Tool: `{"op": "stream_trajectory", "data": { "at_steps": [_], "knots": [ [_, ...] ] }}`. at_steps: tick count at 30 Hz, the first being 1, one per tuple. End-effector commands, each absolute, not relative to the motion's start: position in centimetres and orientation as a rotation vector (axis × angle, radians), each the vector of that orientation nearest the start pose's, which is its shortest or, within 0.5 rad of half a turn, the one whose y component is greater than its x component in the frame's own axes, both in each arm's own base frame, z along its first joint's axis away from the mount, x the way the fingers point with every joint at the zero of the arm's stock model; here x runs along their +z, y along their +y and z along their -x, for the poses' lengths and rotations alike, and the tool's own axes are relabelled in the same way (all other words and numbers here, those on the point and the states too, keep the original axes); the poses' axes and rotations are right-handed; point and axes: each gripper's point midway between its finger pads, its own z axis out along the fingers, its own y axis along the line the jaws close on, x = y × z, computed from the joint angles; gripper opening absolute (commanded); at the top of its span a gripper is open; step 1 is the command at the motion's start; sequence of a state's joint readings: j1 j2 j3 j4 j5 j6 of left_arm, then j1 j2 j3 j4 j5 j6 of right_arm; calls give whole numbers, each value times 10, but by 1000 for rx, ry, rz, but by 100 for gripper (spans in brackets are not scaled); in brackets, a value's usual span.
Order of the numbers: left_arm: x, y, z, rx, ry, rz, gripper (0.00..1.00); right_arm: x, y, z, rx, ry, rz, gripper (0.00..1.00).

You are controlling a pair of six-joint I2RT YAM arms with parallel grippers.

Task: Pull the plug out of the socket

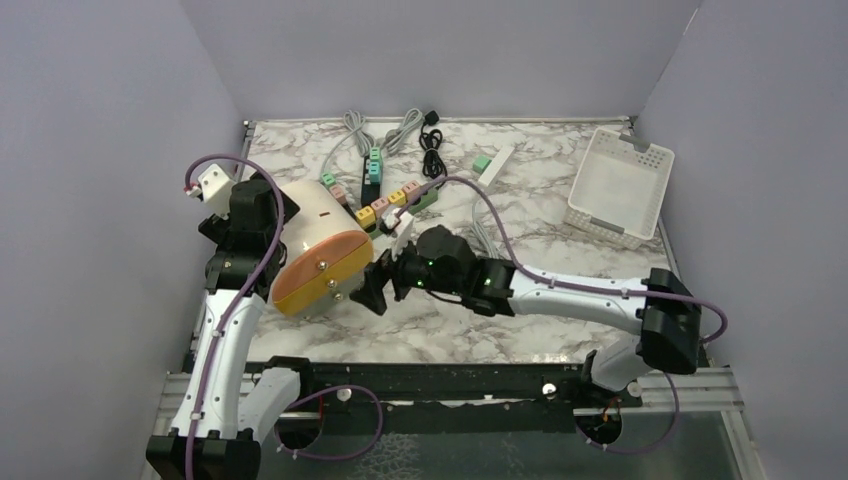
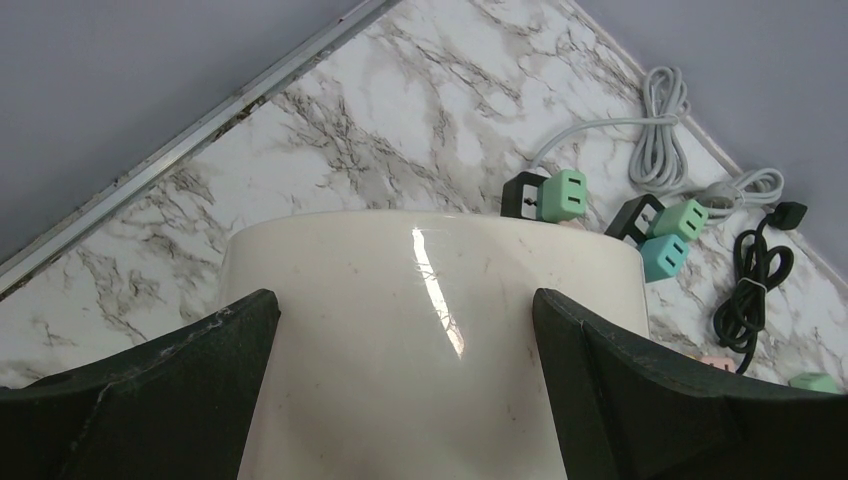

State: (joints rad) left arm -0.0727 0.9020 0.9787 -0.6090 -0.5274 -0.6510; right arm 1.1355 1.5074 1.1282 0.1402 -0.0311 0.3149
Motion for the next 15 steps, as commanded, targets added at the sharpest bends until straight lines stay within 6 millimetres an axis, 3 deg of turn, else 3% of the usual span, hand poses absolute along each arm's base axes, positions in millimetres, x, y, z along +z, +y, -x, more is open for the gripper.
{"op": "stream_trajectory", "data": {
  "at_steps": [1,7,15],
  "knots": [
    [191,26,-271,84,2089,836,99,181,455,-174,950,1926,870,95],
    [198,29,-267,78,2068,833,99,182,492,-195,929,1898,829,95],
    [198,32,-263,77,2058,855,99,187,547,-208,975,1817,907,95]
  ]
}}
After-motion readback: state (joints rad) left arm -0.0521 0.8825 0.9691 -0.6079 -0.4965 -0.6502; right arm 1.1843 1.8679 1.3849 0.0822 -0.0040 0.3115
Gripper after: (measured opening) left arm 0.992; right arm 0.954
